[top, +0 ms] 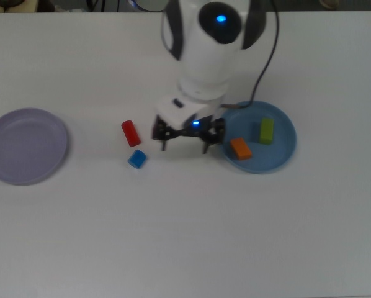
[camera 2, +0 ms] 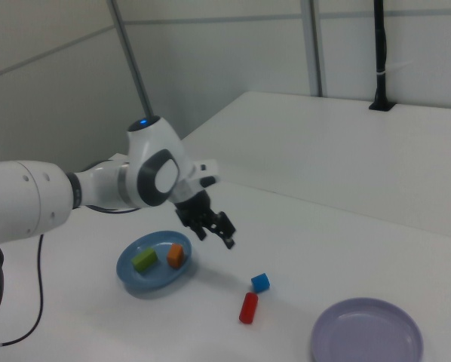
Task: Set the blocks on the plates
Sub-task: 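Lower the gripper onto the blue cube and grasp it, then carry the blue cube onto the lavender plate and release it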
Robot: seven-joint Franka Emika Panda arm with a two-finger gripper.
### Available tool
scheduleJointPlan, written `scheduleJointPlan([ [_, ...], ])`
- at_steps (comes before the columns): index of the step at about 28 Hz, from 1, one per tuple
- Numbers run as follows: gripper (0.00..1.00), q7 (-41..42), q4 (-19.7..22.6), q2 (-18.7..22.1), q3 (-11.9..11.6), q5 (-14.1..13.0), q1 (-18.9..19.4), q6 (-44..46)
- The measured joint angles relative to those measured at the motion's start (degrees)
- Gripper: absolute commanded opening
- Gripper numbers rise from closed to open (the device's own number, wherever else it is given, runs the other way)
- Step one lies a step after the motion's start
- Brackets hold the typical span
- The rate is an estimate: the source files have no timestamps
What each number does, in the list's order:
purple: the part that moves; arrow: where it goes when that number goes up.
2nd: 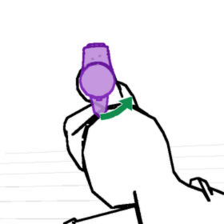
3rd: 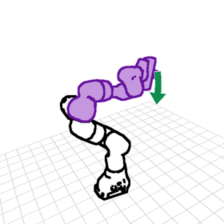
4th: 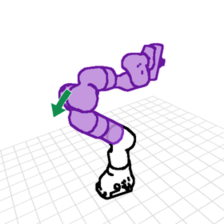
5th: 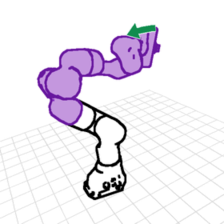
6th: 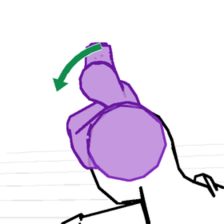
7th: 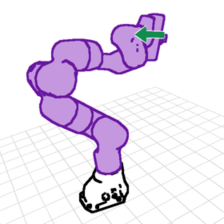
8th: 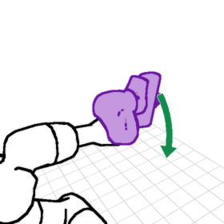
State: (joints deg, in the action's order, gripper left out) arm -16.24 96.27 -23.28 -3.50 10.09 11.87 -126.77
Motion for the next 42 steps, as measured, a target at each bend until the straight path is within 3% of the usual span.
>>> scheduleJointPlan([
  [4,1.0,-0.94,0.56,-0.54,-1.88,-0.97,-2.96,0.07],
  [7,0.99,-2.27,0.65,-0.92,-2.03,-5.87,-6.06,0.07],
  [11,0.91,-5.65,0.66,-1.11,-2.03,-8.45,-7.98,0.07],
  [17,0.87,-9.4,0.96,-2.44,-1.84,-8.73,-7.65,0.07],
  [23,0.77,-10.13,1.71,-3.99,-1.81,-8.72,-7.34,0.07],
  [25,0.64,-10.15,1.71,-4.23,-1.82,-8.73,-7.35,0.07],
  [26,0.53,-10.18,1.71,-4.29,-1.82,-8.73,-7.38,0.07],
  [29,0.4,-10.19,1.68,-4.31,-1.86,-8.73,-7.6,0.07],
  [33,0.31,-10.19,1.56,-4.31,-1.91,-8.73,-8.31,0.06],
  [42,0.19,-10.18,1.48,-4.3,-1.92,-8.72,-8.8,-0.09],
])
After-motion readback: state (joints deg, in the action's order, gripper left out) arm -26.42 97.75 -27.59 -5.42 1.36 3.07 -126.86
